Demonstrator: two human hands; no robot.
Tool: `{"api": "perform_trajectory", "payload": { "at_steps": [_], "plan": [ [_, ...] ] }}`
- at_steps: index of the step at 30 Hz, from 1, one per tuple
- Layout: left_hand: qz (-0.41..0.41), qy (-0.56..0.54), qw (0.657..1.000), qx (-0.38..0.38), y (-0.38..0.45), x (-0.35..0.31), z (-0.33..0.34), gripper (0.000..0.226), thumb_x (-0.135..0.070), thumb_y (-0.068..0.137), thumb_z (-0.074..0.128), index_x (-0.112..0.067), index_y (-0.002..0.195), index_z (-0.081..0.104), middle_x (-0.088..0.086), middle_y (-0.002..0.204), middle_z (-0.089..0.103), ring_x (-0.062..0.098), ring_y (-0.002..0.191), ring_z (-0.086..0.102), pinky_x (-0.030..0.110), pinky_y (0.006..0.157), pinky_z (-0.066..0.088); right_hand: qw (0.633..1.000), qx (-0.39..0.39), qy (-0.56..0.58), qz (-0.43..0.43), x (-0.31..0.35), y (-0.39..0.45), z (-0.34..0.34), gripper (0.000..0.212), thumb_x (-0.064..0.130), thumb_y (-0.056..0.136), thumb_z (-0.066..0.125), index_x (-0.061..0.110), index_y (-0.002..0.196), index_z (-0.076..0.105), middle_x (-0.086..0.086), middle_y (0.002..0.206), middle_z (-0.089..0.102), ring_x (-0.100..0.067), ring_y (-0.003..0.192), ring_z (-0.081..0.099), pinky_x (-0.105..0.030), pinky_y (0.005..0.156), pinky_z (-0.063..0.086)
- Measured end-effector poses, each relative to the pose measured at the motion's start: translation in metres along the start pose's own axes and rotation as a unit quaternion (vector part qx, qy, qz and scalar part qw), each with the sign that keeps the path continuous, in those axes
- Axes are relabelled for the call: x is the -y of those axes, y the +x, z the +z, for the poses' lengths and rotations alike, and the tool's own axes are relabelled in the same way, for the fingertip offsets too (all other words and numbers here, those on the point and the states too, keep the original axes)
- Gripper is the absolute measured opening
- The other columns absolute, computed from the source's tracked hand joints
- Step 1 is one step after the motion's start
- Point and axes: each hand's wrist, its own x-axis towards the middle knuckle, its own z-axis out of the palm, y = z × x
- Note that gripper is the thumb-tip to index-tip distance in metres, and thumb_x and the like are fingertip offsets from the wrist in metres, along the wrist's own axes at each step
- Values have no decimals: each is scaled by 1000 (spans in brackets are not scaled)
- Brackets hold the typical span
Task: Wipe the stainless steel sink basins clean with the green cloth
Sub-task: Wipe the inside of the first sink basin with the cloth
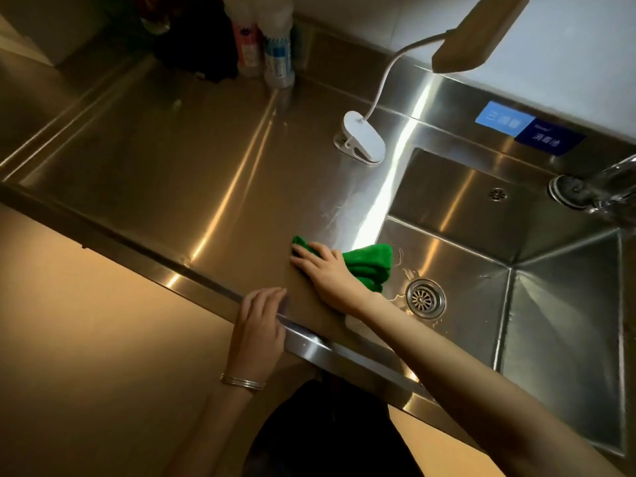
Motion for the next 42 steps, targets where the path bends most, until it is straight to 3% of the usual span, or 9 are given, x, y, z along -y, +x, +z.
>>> {"api": "perform_trajectory", "payload": {
  "at_steps": [5, 12, 17, 22, 24, 27, 32, 35, 42],
  "plan": [
    [8, -8, 1000, -4, -2, -8, 5, 51, 9, 69, 64, -5, 118, 59, 9, 117, 60, 22, 110, 47, 35, 98, 39, 990, 16, 57, -129, 31, -65, 17, 44, 30, 91, 36, 17, 128, 54, -1, 141, 48, -28, 124, 42, -38, 84, 35],
    [57, 13, 998, 15, 5, -22, 12, 54, -15, 71, 33, -4, 115, 61, 9, 112, 62, 19, 104, 43, 27, 95, 34, 990, 61, 91, -89, -1, -118, 13, 44, 21, 94, 38, 25, 137, 45, 5, 145, 43, -24, 130, 37, -46, 95, 33],
    [68, 21, 997, 29, 7, -32, 5, 45, 4, 76, 58, -3, 121, 57, 11, 117, 60, 30, 110, 51, 40, 95, 44, 994, 51, 59, -74, 25, -99, 13, 46, 27, 93, 42, 25, 139, 42, 6, 147, 40, -28, 130, 37, -43, 87, 35],
    [75, -3, 997, 21, 7, -25, -4, 40, -19, 86, 47, -8, 123, 56, 8, 121, 57, 22, 111, 48, 33, 97, 39, 996, 28, 38, -69, 32, -77, 15, 49, 14, 94, 47, 23, 141, 39, 5, 154, 26, -27, 138, 22, -38, 102, 25],
    [71, -21, 997, 28, 7, -22, -5, 49, -31, 83, 38, -10, 124, 55, 6, 121, 56, 20, 109, 47, 26, 96, 35, 993, -25, 115, 5, 29, -83, 14, 48, 12, 94, 47, 16, 142, 39, -2, 154, 24, -27, 139, 24, -27, 106, 24],
    [77, -31, 996, 38, 11, -25, -4, 51, -33, 82, 41, -10, 125, 54, 6, 122, 55, 21, 110, 47, 26, 96, 34, 986, -48, 146, 63, 27, -92, 2, 45, 9, 98, 39, 6, 142, 33, -5, 145, 33, -14, 132, 31, 7, 84, 27],
    [114, 5, 993, 29, 12, -32, -4, 45, -17, 82, 62, -8, 125, 54, 10, 119, 57, 26, 110, 51, 35, 94, 42, 996, -35, 81, -1, 28, -96, 0, 25, 25, 91, 50, 14, 111, 60, -1, 114, 54, -19, 108, 49, -30, 95, 41],
    [102, 22, 994, 23, 6, -27, -6, 45, -23, 82, 57, -10, 125, 54, 8, 121, 57, 25, 111, 50, 37, 95, 43, 998, -59, 11, -9, 36, -85, 6, 36, 25, 84, 41, 10, 101, 68, -12, 112, 60, -33, 98, 54, -42, 78, 48],
    [17, -43, 999, 24, 10, -15, -9, 43, -14, 87, 57, -12, 129, 51, 7, 126, 52, 22, 116, 44, 29, 96, 34, 994, -40, 15, 99, 45, -79, 5, 43, 30, 90, 56, 34, 132, 49, -6, 131, 42, -31, 110, 39, -46, 87, 38]
  ]
}}
